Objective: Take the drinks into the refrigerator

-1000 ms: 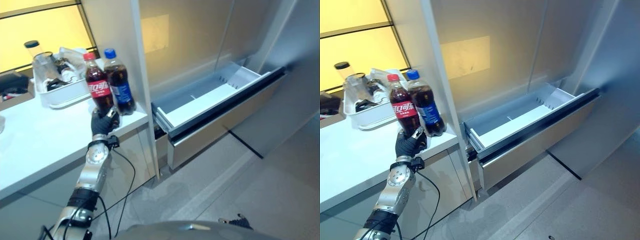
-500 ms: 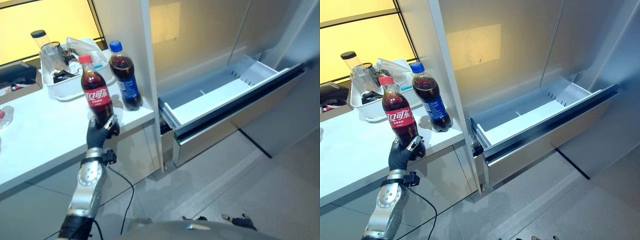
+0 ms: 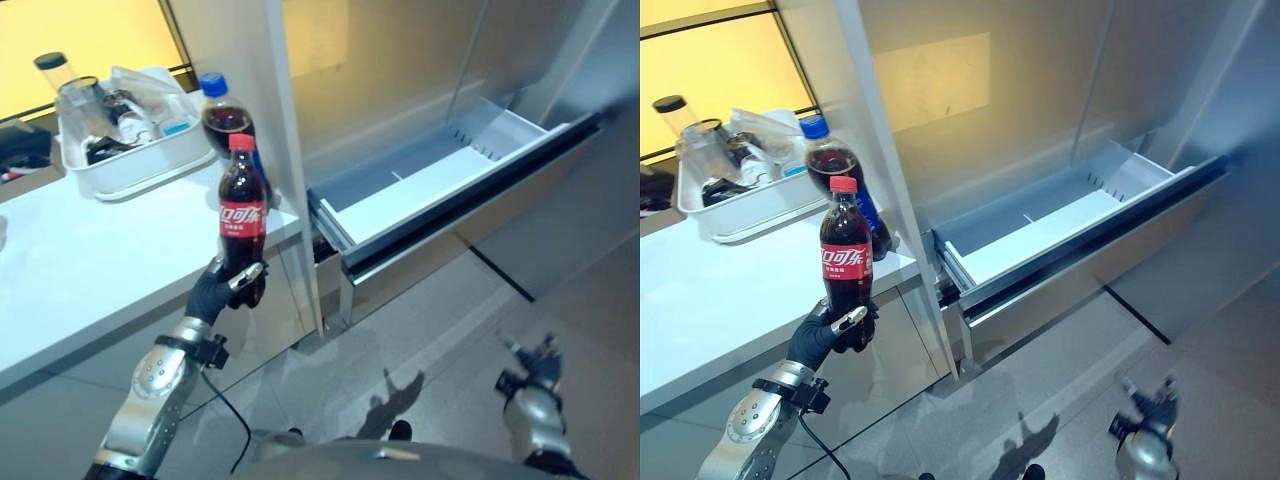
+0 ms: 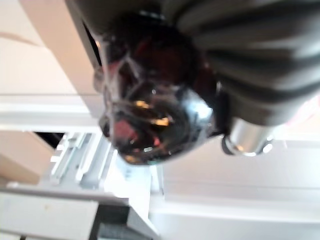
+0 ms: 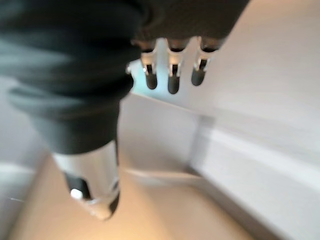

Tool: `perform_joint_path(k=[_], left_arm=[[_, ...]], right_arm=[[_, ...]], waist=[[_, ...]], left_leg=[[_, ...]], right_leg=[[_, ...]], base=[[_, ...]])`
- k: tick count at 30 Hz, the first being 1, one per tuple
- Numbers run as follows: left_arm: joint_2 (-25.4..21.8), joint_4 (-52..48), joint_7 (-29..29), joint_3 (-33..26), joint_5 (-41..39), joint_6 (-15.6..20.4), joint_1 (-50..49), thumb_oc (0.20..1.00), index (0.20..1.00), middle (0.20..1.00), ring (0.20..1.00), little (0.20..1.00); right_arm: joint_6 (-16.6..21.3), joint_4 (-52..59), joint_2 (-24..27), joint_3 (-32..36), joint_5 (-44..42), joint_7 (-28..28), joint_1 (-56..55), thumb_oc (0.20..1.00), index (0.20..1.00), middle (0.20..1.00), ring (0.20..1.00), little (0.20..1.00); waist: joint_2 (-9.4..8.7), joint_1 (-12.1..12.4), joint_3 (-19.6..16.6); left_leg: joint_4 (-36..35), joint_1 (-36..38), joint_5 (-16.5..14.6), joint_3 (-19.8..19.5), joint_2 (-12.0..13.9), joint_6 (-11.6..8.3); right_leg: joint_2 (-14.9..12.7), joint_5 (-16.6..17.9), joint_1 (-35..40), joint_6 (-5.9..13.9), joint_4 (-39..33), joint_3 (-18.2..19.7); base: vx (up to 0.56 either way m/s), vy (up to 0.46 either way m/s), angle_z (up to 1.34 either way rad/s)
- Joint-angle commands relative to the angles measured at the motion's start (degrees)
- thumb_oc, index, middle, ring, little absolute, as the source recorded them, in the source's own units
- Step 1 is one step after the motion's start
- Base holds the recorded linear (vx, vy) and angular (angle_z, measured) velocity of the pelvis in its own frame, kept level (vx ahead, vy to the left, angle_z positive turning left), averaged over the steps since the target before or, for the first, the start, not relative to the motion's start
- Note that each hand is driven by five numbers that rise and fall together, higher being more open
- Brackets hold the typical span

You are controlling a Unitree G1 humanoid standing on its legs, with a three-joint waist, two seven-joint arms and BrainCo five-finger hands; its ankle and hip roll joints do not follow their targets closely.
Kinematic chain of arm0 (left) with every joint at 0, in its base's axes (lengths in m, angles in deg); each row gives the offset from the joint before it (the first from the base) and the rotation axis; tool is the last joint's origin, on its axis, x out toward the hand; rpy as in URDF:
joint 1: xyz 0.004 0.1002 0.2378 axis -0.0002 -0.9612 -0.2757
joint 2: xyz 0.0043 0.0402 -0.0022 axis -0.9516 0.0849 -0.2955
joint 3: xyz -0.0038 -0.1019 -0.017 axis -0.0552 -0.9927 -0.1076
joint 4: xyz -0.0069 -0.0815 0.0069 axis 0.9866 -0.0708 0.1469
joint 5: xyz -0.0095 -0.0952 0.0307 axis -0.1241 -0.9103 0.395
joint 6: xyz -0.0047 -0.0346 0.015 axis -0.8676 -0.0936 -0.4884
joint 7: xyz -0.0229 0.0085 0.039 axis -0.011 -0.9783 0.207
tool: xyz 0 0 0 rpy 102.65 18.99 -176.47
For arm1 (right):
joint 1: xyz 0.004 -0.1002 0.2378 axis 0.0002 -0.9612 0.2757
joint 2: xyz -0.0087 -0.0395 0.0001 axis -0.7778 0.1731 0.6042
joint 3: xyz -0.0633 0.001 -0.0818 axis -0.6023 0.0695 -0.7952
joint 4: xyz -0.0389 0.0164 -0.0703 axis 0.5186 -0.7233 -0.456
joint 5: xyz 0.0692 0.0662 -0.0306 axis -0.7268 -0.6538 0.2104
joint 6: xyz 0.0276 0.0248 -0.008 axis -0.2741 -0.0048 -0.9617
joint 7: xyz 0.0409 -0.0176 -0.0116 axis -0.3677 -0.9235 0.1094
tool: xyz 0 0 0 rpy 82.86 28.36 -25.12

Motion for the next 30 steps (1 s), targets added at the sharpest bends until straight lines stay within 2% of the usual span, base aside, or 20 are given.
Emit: perform_joint_path(k=[1, 2, 4, 6, 8, 9, 11, 12, 13, 14, 15, 16, 17, 19, 21, 24, 25, 26, 27, 30], left_arm=[[1.4, -8.5, 2.1, -0.9, -4.1, 5.1, 6.0, 0.200, 0.200, 0.200, 0.200, 0.200], [2.3, -6.5, 2.3, 0.2, -3.9, 4.7, 6.1, 0.200, 0.200, 0.200, 0.200, 0.200], [2.8, -5.4, 2.5, 0.8, -3.6, 4.6, 6.5, 0.200, 0.200, 0.200, 0.200, 0.200], [3.4, -2.7, 2.5, 1.1, -0.9, 4.9, 6.7, 0.200, 0.200, 0.200, 0.200, 0.200], [4.2, -1.0, 2.3, 1.3, -1.1, 4.8, 6.8, 0.200, 0.200, 0.200, 0.200, 0.200], [4.4, 0.1, 2.0, 1.3, 0.5, 5.2, 7.0, 0.200, 0.200, 0.200, 0.200, 0.200], [4.3, 1.3, 2.4, 0.8, 2.4, 5.6, 7.2, 0.200, 0.200, 0.200, 0.200, 0.200], [4.3, 1.3, 2.4, 0.8, 2.4, 5.6, 7.2, 0.200, 0.200, 0.200, 0.200, 0.200], [4.0, 2.1, 3.7, 1.4, 2.7, 5.8, 7.6, 0.200, 0.200, 0.200, 0.200, 0.200], [3.8, 2.8, 4.3, 2.2, 2.4, 5.9, 8.1, 0.200, 0.200, 0.200, 0.200, 0.200], [3.5, 3.4, 4.8, 2.8, 2.7, 6.2, 8.7, 0.200, 0.200, 0.200, 0.200, 0.200], [3.5, 3.4, 4.8, 2.8, 2.7, 6.2, 8.7, 0.200, 0.200, 0.200, 0.200, 0.200], [2.2, 4.6, 6.2, 4.6, 2.8, 6.4, 9.8, 0.200, 0.200, 0.200, 0.200, 0.200], [-0.2, 4.2, 7.3, 7.3, 4.4, 7.6, 12.3, 0.200, 0.200, 0.200, 0.200, 0.200], [-0.3, 4.5, 7.6, 8.2, 3.8, 7.6, 13.2, 0.200, 0.200, 0.200, 0.200, 0.200], [-1.3, 5.8, 8.8, 12.6, 3.3, 8.2, 17.6, 0.200, 0.200, 0.200, 0.200, 0.200], [-1.6, 6.2, 9.0, 15.1, 3.4, 8.7, 19.9, 0.200, 0.200, 0.200, 0.200, 0.200], [-1.6, 6.3, 9.0, 15.0, 3.4, 8.8, 19.9, 0.200, 0.200, 0.200, 0.200, 0.200], [-1.4, 7.0, 9.0, 17.3, 3.4, 9.1, 22.9, 0.200, 0.200, 0.200, 0.200, 0.200], [-0.6, 8.5, 8.3, 18.1, 3.6, 9.3, 24.3, 0.200, 0.200, 0.200, 0.200, 0.200]], right_arm=[[7.4, 8.8, 4.5, 3.6, 2.5, -4.0, 5.0, 1.000, 1.000, 1.000, 1.000, 1.000], [8.6, 16.6, 5.3, 4.5, 4.5, -4.5, 6.3, 1.000, 1.000, 1.000, 1.000, 1.000], [8.6, 19.9, 5.3, 4.8, 5.2, -4.6, 6.5, 1.000, 1.000, 1.000, 1.000, 1.000], [9.8, 30.8, 6.0, 4.2, 7.0, -2.5, 7.2, 1.000, 1.000, 1.000, 1.000, 1.000], [9.9, 35.6, 5.7, 3.5, 7.0, -0.9, 7.0, 1.000, 1.000, 1.000, 1.000, 1.000], [10.3, 38.7, 5.9, 2.8, 6.5, 1.2, 6.5, 1.000, 1.000, 1.000, 1.000, 1.000], [10.8, 46.1, 8.4, -0.4, 1.5, 11.0, 3.9, 1.000, 1.000, 1.000, 1.000, 1.000], [10.8, 46.1, 8.4, -0.4, 1.4, 11.1, 3.8, 1.000, 1.000, 1.000, 1.000, 1.000], [10.7, 49.1, 11.6, -2.1, -2.5, 16.0, 3.2, 1.000, 1.000, 1.000, 1.000, 1.000], [10.8, 49.3, 13.0, -5.5, -6.8, 20.9, 3.2, 1.000, 1.000, 1.000, 1.000, 1.000], [9.9, 49.3, 14.6, -7.1, -8.3, 23.3, 3.3, 1.000, 1.000, 1.000, 1.000, 1.000], [10.0, 49.2, 14.6, -7.0, -8.4, 23.3, 3.3, 1.000, 1.000, 1.000, 1.000, 1.000], [7.9, 47.8, 18.8, -11.4, -9.8, 26.8, 4.4, 1.000, 1.000, 1.000, 1.000, 1.000], [6.3, 43.7, 22.5, -16.7, -10.3, 29.0, 7.7, 1.000, 1.000, 1.000, 1.000, 1.000], [6.0, 41.8, 23.0, -19.2, -12.3, 30.4, 9.5, 1.000, 1.000, 1.000, 1.000, 1.000], [3.3, 35.6, 24.7, -30.2, -16.7, 36.8, 15.7, 1.000, 1.000, 1.000, 1.000, 1.000], [2.0, 29.6, 23.5, -36.4, -16.9, 38.3, 19.6, 1.000, 1.000, 1.000, 1.000, 1.000], [2.2, 29.2, 23.4, -36.7, -16.9, 38.3, 20.1, 1.000, 1.000, 1.000, 1.000, 1.000], [0.9, 24.6, 20.7, -42.1, -14.9, 38.8, 24.1, 1.000, 1.000, 1.000, 1.000, 1.000], [0.2, 20.8, 17.8, -45.3, -13.6, 38.9, 26.3, 1.000, 1.000, 1.000, 1.000, 1.000]], waist=[[-0.53, -0.3, -1.1], [-0.82, -0.7, -1.3], [-0.86, -0.7, -1.2], [-1.15, -1.0, -1.1], [-1.43, -1.2, -1.1], [-1.62, -1.3, -1.1], [-2.40, -1.5, -1.0], [-2.38, -1.5, -1.0], [-2.84, -1.4, -1.0], [-3.02, -1.1, -0.9], [-3.30, -1.1, -1.1], [-3.29, -1.2, -1.1], [-3.86, -0.7, -1.4], [-4.19, -0.2, -1.8], [-4.29, -0.1, -1.8], [-4.61, 0.8, -2.1], [-4.59, 1.3, -2.3], [-4.60, 1.1, -2.2], [-4.37, 1.5, -2.3], [-4.19, 1.9, -2.3]], left_leg=[[0.0, -0.5, -3.4, -0.2, -3.3, 2.81], [0.0, -0.5, -3.5, 0.0, -3.3, 2.92], [0.0, -0.5, -3.6, 0.0, -3.3, 2.99], [0.0, -0.1, -4.0, 0.3, -3.2, 3.03], [0.0, -0.5, -3.5, 0.4, -3.3, 3.11], [0.0, -0.6, -3.5, 0.4, -3.4, 3.16], [0.0, -0.7, -3.3, 0.5, -3.4, 3.18], [0.0, -0.8, -3.3, 0.5, -3.4, 3.18], [0.0, -0.9, -3.3, 0.5, -3.4, 3.14], [0.0, -0.6, -3.5, 0.6, -3.3, 3.04], [0.0, -1.0, -3.1, 0.6, -3.4, 3.06], [0.0, -1.1, -3.1, 0.6, -3.4, 3.07], [0.0, -1.1, -3.0, 0.6, -3.4, 2.98], [0.0, -1.1, -3.0, 0.7, -3.4, 2.83], [0.0, -1.1, -3.0, 0.7, -3.4, 2.79], [0.0, -1.0, -2.9, 0.8, -3.3, 2.65], [0.0, -0.9, -2.9, 0.8, -3.3, 2.62], [0.0, -0.9, -3.0, 0.8, -3.3, 2.62], [0.0, -0.8, -3.0, 0.8, -3.4, 2.61], [0.0, -0.6, -3.0, 0.8, -3.4, 2.66]], right_leg=[[0.4, -6.2, 3.6, 1.84, 5.5, -0.2], [0.4, -6.1, 3.5, 1.84, 5.5, 0.0], [0.4, -6.1, 3.4, 1.84, 5.5, 0.1], [0.5, -6.4, 3.5, 1.92, 5.8, 0.5], [0.4, -5.9, 3.1, 1.84, 5.7, 0.6], [0.4, -5.9, 3.0, 1.84, 5.8, 0.6], [0.5, -5.7, 2.5, 1.89, 6.1, 0.8], [0.5, -5.7, 2.5, 1.89, 6.1, 0.7], [0.5, -5.7, 2.3, 1.89, 6.2, 0.8], [0.6, -5.9, 2.4, 1.97, 6.5, 0.8], [0.5, -5.5, 2.1, 1.95, 6.3, 0.7], [0.5, -5.5, 2.1, 1.95, 6.3, 0.7], [0.5, -5.4, 2.1, 1.95, 6.4, 0.7], [0.4, -5.3, 2.1, 2.04, 6.4, 0.6], [0.4, -5.3, 2.1, 2.07, 6.5, 0.5], [0.3, -5.2, 2.1, 2.11, 6.5, 0.3], [0.3, -5.3, 2.3, 2.09, 6.6, 0.1], [0.3, -5.3, 2.3, 2.09, 6.6, 0.1], [0.3, -5.3, 2.4, 2.09, 6.7, 0.1], [0.2, -5.3, 2.5, 2.06, 6.8, 0.0]], base=[[0.00, 0.001, -0.23], [-0.01, 0.001, -0.17], [0.00, 0.001, -0.06], [0.00, 0.000, 0.00], [-0.02, 0.000, -0.01], [0.00, 0.000, 0.00], [-0.03, -0.014, -0.03], [-0.03, -0.017, -0.05], [-0.03, -0.011, -0.07], [-0.05, -0.013, -0.08], [-0.02, -0.004, -0.08], [-0.03, -0.011, -0.08], [-0.01, -0.010, -0.06], [0.00, 0.000, 0.00], [0.00, 0.000, 0.00], [0.00, 0.000, 0.00], [0.00, 0.000, 0.00], [0.01, 0.025, -0.03], [0.00, 0.000, 0.00], [0.00, 0.000, 0.00]])
